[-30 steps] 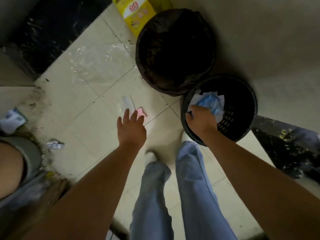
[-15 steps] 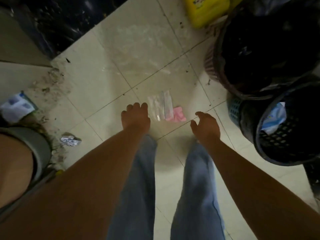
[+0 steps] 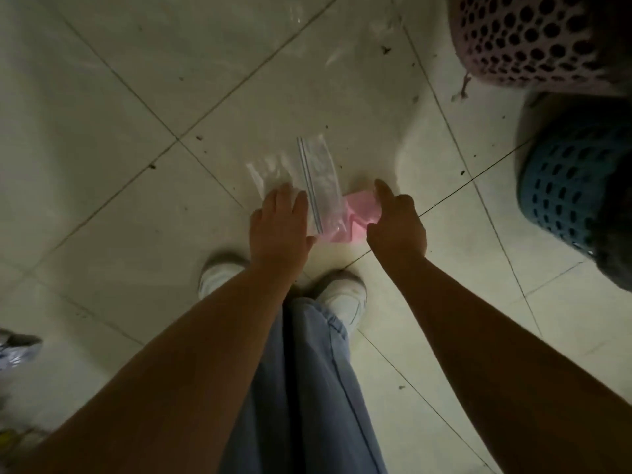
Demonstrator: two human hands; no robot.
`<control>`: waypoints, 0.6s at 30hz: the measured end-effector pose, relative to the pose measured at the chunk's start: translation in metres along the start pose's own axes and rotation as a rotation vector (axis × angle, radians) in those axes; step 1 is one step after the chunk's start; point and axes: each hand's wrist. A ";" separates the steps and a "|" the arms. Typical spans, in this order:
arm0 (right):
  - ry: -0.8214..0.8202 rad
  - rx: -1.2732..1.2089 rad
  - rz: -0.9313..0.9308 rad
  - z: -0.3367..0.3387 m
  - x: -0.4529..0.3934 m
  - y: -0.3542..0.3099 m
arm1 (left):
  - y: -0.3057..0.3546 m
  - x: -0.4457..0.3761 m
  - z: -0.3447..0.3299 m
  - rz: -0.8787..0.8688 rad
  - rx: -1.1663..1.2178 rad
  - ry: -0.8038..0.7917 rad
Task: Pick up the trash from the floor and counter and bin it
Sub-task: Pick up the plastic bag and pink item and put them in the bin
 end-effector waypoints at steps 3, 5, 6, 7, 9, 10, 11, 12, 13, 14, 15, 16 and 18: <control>0.025 -0.049 0.028 -0.008 -0.009 0.011 | -0.013 -0.011 -0.025 -0.057 -0.115 0.101; 0.007 -0.089 0.056 -0.009 -0.010 0.014 | -0.022 -0.018 -0.034 -0.128 -0.151 0.179; -0.003 -0.100 0.068 -0.008 -0.010 0.015 | -0.025 -0.020 -0.035 -0.173 -0.171 0.188; -0.005 -0.117 0.071 -0.008 -0.010 0.015 | -0.027 -0.021 -0.034 -0.207 -0.181 0.184; -0.007 -0.156 0.060 -0.007 -0.011 0.014 | -0.031 -0.024 -0.028 -0.265 -0.184 0.170; -0.005 -0.163 0.060 -0.007 -0.011 0.014 | -0.033 -0.027 -0.026 -0.298 -0.183 0.169; -0.003 -0.159 0.073 -0.006 -0.012 0.013 | -0.034 -0.029 -0.023 -0.327 -0.177 0.154; 0.001 -0.147 0.094 -0.006 -0.011 0.012 | -0.036 -0.032 -0.023 -0.356 -0.168 0.144; 0.009 -0.134 0.122 -0.005 -0.011 0.011 | -0.035 -0.034 -0.020 -0.388 -0.171 0.133; 0.017 -0.125 0.148 -0.003 -0.011 0.010 | -0.034 -0.036 -0.015 -0.392 -0.181 0.118; 0.020 -0.116 0.171 -0.001 -0.010 0.009 | -0.032 -0.035 -0.010 -0.377 -0.203 0.097; 0.020 -0.110 0.190 0.001 -0.008 0.007 | -0.027 -0.032 0.000 -0.351 -0.211 0.061; 0.033 -0.113 0.200 0.008 -0.001 0.008 | -0.025 -0.029 0.007 -0.308 -0.261 -0.030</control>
Point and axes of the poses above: each hand's wrist, its own x-axis away from the middle knuckle, its own z-axis out of the back of the hand, y = z × x, and after that the axes turned 10 degrees about -z, right-handed
